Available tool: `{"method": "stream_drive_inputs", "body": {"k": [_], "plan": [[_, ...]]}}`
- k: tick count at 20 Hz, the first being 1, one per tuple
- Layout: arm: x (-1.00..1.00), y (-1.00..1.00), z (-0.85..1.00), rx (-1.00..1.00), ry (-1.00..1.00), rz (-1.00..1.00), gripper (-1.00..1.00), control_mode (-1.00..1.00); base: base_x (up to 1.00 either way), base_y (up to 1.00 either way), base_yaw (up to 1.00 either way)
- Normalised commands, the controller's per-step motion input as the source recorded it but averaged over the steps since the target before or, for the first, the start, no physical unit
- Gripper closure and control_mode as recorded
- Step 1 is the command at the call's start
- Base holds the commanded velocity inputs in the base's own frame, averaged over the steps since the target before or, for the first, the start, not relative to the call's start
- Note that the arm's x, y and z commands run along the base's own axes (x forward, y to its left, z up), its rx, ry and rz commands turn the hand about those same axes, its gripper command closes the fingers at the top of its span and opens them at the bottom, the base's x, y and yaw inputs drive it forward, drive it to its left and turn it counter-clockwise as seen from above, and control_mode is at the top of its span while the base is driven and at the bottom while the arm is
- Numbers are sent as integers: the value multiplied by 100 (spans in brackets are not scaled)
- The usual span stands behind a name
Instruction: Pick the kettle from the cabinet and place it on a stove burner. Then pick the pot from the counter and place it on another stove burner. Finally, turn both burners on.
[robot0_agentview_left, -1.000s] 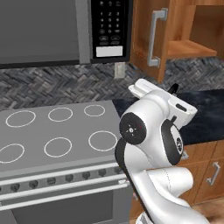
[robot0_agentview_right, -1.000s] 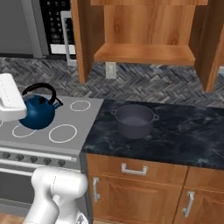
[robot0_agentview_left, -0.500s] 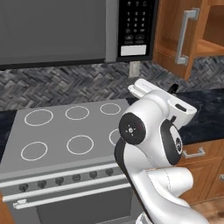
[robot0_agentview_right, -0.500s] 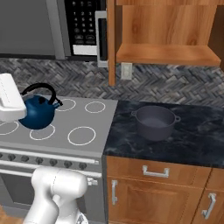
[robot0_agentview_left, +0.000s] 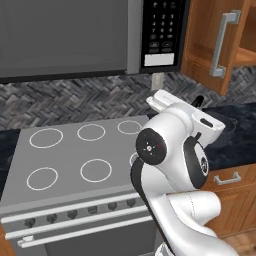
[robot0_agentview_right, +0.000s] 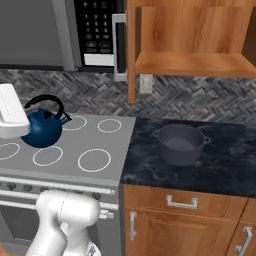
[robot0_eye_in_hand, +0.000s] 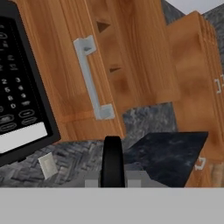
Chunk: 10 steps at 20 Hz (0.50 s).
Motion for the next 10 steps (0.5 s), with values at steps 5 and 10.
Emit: {"method": "stream_drive_inputs", "body": {"k": [5, 10], "plan": [[0, 0, 0, 0, 0, 0, 100, 100, 35, 32, -1], [0, 0, 0, 0, 0, 0, 100, 100, 39, 39, -1]]}}
